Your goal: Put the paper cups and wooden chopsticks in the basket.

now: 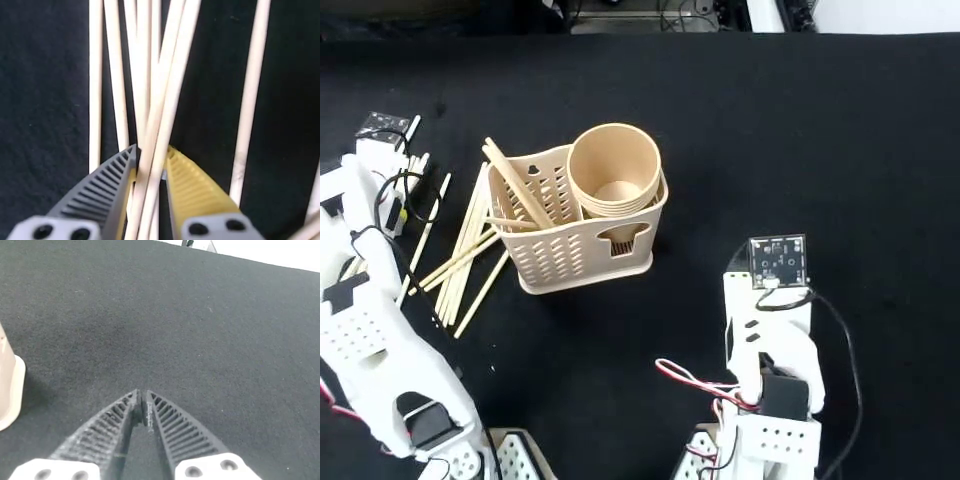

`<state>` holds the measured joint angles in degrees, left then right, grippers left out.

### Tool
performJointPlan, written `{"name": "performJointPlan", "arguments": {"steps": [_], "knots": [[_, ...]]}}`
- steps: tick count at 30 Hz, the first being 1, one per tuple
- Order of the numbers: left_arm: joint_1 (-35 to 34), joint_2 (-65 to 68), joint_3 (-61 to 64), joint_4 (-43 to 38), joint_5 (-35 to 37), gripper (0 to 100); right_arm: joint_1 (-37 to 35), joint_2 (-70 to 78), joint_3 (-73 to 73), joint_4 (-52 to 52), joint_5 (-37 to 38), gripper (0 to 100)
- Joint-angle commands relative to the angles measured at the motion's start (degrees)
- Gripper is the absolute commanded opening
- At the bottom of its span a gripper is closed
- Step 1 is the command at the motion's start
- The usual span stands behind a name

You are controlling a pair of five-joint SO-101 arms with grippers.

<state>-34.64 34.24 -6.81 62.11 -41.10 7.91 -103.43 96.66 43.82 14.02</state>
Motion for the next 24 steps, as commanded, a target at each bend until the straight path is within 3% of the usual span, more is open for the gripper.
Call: {"name": "performJointPlan", "arguments": {"steps": [1, 15, 20, 24], "knots": [[0.4, 1.5, 0.6, 2.3, -0.3, 3, -0.4, -3.7, -0.2, -0.6, 0.0, 2.1], [1.4, -22.1, 2.8, 13.4, 2.5, 3, -0.4, -3.7, -0.2, -0.6, 0.0, 2.1], [4.1, -32.9, 15.1, 7.6, 2.6, 3, -0.4, -3.7, -0.2, -0.6, 0.0, 2.1], [6.3, -45.5, 29.1, -1.5, 2.7, 3, -0.4, -3.7, -0.2, -0.6, 0.0, 2.1]]}}
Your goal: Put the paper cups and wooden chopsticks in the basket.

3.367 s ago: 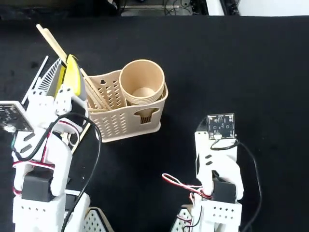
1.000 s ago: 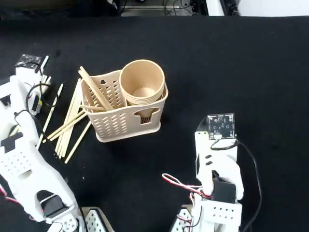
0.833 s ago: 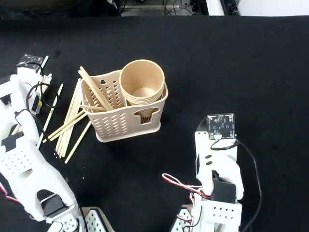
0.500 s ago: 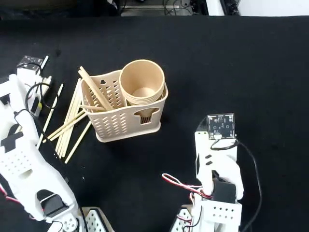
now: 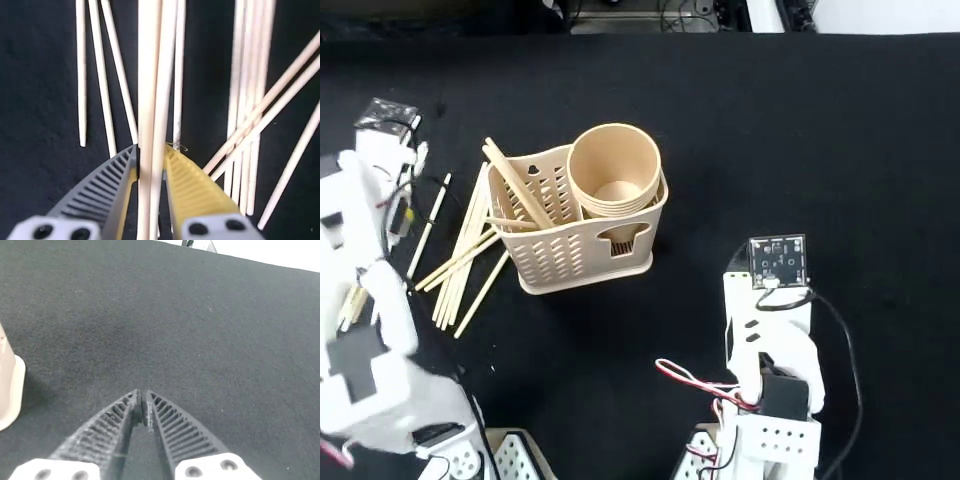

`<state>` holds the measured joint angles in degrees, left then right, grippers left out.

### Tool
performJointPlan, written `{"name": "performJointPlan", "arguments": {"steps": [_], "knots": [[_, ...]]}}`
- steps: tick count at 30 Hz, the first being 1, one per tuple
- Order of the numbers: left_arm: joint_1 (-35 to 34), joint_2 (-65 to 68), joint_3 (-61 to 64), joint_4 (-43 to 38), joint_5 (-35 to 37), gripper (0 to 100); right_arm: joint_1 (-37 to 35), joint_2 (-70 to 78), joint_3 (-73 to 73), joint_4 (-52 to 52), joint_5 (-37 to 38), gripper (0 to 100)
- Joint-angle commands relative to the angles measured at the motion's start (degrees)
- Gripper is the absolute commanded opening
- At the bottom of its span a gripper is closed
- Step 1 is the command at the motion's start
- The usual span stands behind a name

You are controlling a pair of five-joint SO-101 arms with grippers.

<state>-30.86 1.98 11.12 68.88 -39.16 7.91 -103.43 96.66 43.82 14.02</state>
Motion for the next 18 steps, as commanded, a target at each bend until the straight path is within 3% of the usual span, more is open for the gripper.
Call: {"name": "performJointPlan", "arguments": {"steps": [1, 7, 18], "knots": [[2.8, -16.8, 14.4, -10.9, 0.8, 3, -0.4, -3.7, -0.2, -0.6, 0.0, 2.1], [2.9, -33.6, 27.5, -24.2, 7.1, 3, -0.4, -3.7, -0.2, -0.6, 0.0, 2.1], [3.1, -50.6, 34.0, -35.3, 23.4, 3, -0.4, -3.7, -0.2, -0.6, 0.0, 2.1]]}}
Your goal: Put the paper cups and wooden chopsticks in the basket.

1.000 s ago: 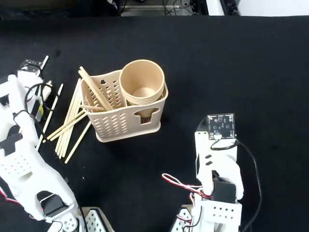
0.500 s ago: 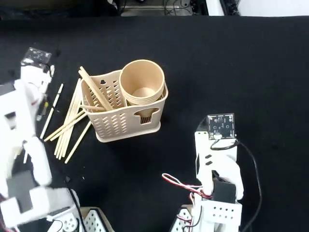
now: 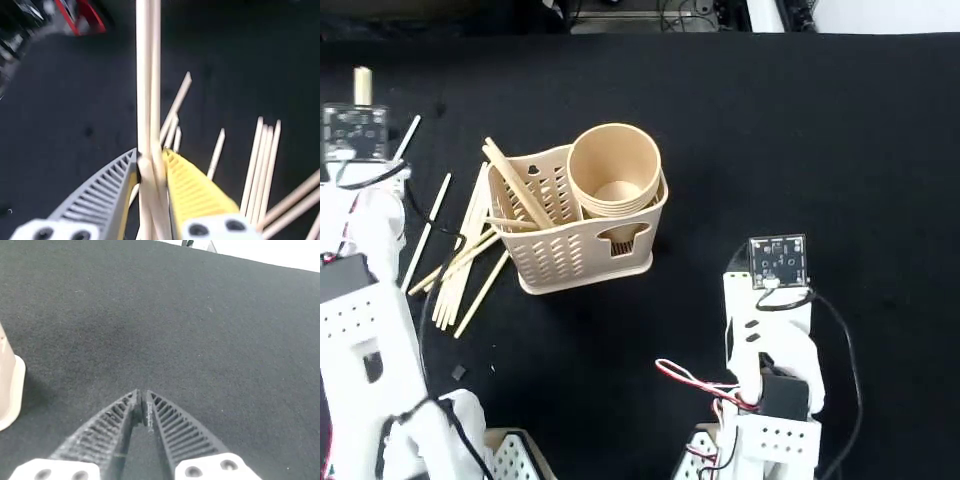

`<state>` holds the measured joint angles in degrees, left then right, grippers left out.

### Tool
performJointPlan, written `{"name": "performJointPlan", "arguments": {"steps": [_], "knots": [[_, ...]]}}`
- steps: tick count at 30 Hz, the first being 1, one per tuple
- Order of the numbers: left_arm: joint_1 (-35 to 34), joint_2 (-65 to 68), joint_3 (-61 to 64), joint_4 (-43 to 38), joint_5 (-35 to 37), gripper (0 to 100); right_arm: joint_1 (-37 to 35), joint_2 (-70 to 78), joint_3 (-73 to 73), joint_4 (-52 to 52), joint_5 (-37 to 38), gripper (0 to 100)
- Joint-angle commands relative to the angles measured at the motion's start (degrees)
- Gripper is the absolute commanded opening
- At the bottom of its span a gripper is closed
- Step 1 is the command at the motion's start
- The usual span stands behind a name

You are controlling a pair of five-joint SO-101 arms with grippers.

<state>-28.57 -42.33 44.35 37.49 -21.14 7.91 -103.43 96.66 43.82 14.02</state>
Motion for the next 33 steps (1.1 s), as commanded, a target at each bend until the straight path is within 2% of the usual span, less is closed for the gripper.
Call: {"name": "performJointPlan", "arguments": {"steps": [1, 14, 24, 33], "knots": [[0.8, -8.0, 1.4, -4.5, 6.6, 3, -0.4, -3.7, -0.2, -0.6, 0.0, 2.1], [1.5, -33.8, 2.1, -6.2, 23.2, 3, -0.4, -3.7, -0.2, -0.6, 0.0, 2.1], [15.7, -45.8, 2.2, -7.6, 24.8, 3, -0.4, -3.7, -0.2, -0.6, 0.0, 2.1], [29.8, -41.1, 1.1, -8.1, 25.3, 3, -0.4, -3.7, -0.2, -0.6, 0.0, 2.1]]}}
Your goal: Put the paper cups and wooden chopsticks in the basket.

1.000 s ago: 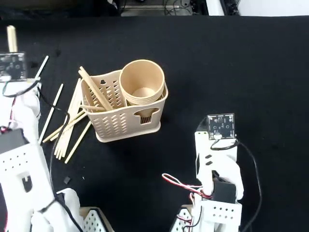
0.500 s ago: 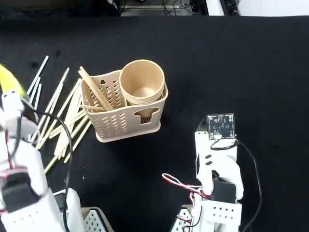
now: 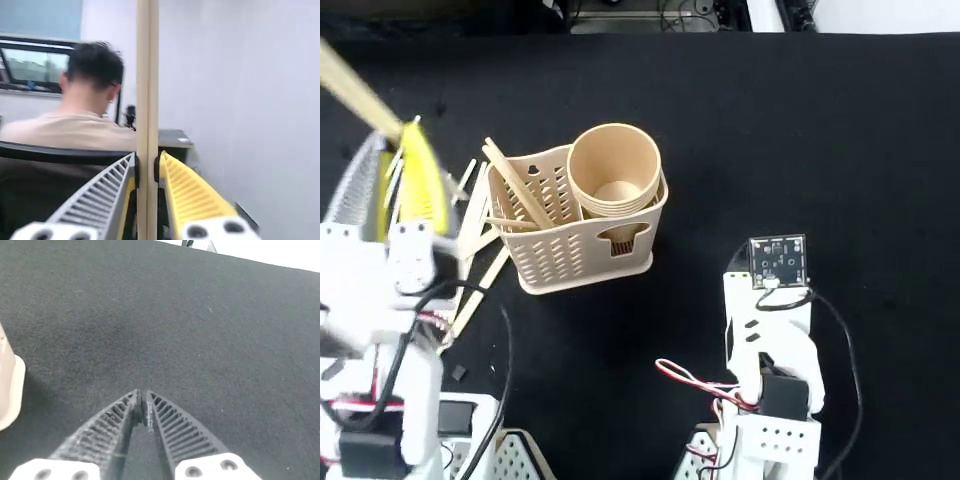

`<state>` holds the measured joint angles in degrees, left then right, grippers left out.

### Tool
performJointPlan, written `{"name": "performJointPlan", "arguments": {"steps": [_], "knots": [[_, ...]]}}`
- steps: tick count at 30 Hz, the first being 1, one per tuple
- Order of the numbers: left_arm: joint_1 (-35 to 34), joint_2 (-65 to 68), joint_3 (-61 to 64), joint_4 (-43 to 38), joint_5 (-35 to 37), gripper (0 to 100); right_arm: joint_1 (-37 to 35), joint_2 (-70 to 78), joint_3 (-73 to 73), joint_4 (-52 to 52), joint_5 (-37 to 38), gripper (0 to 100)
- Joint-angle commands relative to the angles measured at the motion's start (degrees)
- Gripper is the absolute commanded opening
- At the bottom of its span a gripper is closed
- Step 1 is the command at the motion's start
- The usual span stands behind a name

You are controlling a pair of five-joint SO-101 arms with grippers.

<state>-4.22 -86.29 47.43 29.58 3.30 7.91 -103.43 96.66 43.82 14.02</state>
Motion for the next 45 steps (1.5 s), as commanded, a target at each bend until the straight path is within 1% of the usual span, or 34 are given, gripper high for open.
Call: {"name": "performJointPlan", "arguments": {"steps": [1, 4, 6, 13, 18, 21, 23, 25, 27, 31, 35, 37, 39, 40, 42, 45], "knots": [[6.6, 3.4, -2.0, 0.5, 2.1, 3, -0.4, -3.7, -0.2, -0.6, 0.0, 2.1], [8.6, 4.9, -1.7, 1.2, 6.6, 3, -0.4, -3.7, -0.2, -0.6, 0.0, 2.1], [8.6, 5.8, -1.0, 1.1, 8.1, 3, -0.4, -3.7, -0.2, -0.6, 0.0, 2.1], [8.6, 7.0, 5.1, 0.4, 8.4, 3, -0.4, -3.7, -0.2, -0.6, 0.0, 2.1], [8.8, 6.7, 10.9, -3.4, 8.4, 3, -0.4, -3.7, -0.2, -0.6, 0.0, 2.1], [8.9, 6.6, 13.1, -3.3, 8.2, 3, -0.4, -3.7, -0.2, -0.6, 0.0, 2.1], [8.6, 6.5, 13.1, -0.9, 8.2, 9, -0.4, -3.7, -0.2, -0.6, 0.0, 2.1], [8.8, 6.5, 10.8, 4.4, 8.4, 16, -0.4, -3.7, -0.2, -0.6, 0.0, 2.1], [9.0, 6.5, 7.9, 9.2, 8.5, 20, -0.4, -3.7, -0.2, -0.6, 0.0, 2.1], [8.5, 6.5, 4.1, 13.6, 8.3, 20, -0.4, -3.7, -0.2, -0.6, 0.0, 2.1], [8.3, 6.5, 3.3, 14.2, 8.2, 20, -0.4, -3.7, -0.2, -0.6, 0.0, 2.1], [5.7, 6.5, 1.9, 14.3, 8.4, 20, -0.4, -3.7, -0.2, -0.6, 0.0, 2.1], [0.4, 6.6, -1.4, 16.0, 8.1, 20, -0.4, -3.7, -0.2, -0.6, 0.0, 2.1], [-3.1, 7.1, -4.1, 18.3, 7.5, 20, -0.4, -3.7, -0.2, -0.6, 0.0, 2.1], [-10.1, 8.5, -10.2, 24.2, 2.3, 20, -0.4, -3.7, -0.2, -0.6, 0.0, 2.1], [-16.4, 15.4, -19.4, 32.9, -3.6, 20, -0.4, -3.7, -0.2, -0.6, 0.0, 2.1]]}}
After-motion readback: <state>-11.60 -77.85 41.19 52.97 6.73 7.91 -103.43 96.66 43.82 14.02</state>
